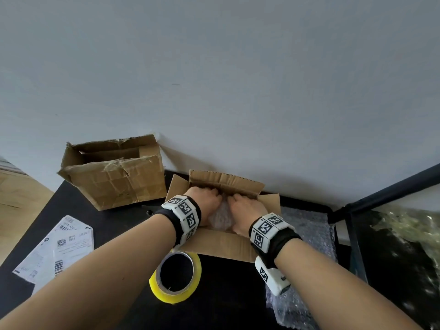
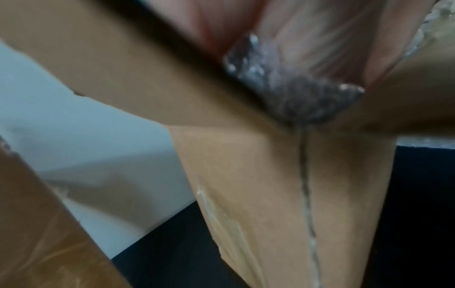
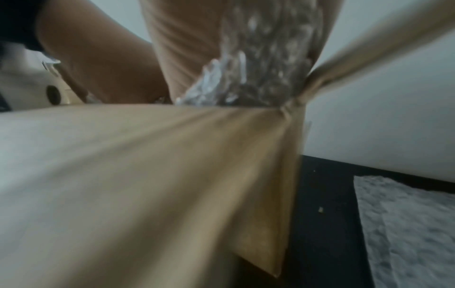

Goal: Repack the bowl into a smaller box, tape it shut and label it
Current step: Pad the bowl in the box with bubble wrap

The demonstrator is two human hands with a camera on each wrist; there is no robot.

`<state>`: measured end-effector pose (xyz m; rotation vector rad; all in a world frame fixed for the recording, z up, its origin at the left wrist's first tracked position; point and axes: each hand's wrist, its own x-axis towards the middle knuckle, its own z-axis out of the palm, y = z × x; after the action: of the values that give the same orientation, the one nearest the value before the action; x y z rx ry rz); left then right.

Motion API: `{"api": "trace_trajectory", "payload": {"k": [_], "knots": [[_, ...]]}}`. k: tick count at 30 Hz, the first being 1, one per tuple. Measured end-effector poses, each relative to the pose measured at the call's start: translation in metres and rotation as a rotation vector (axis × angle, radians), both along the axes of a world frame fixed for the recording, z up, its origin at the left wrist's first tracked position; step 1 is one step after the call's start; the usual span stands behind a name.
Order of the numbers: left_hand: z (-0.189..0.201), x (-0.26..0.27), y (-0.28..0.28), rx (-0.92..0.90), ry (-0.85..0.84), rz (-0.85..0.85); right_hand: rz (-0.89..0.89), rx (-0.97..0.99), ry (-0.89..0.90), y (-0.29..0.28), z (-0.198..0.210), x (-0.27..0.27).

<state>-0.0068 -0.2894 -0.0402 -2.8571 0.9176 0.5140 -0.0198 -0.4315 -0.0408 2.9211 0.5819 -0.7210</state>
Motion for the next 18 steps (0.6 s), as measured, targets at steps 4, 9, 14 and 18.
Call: {"api": "trace_trajectory", "payload": {"k": [4, 9, 14, 18], "knots": [[0.003, -0.002, -0.002, 0.002, -0.026, 0.005, 0.023, -0.011, -0.02, 0.0, 0.001, 0.001], [0.002, -0.007, 0.001, -0.033, -0.014, 0.054, 0.012, 0.003, -0.035, 0.001, 0.006, -0.002], [0.007, -0.011, 0.007, -0.058, 0.027, 0.062, -0.039, 0.067, -0.018, 0.0, 0.017, -0.009], [0.024, -0.01, 0.022, -0.143, 0.005, 0.029, -0.018, 0.061, -0.035, -0.008, 0.045, -0.011]]}}
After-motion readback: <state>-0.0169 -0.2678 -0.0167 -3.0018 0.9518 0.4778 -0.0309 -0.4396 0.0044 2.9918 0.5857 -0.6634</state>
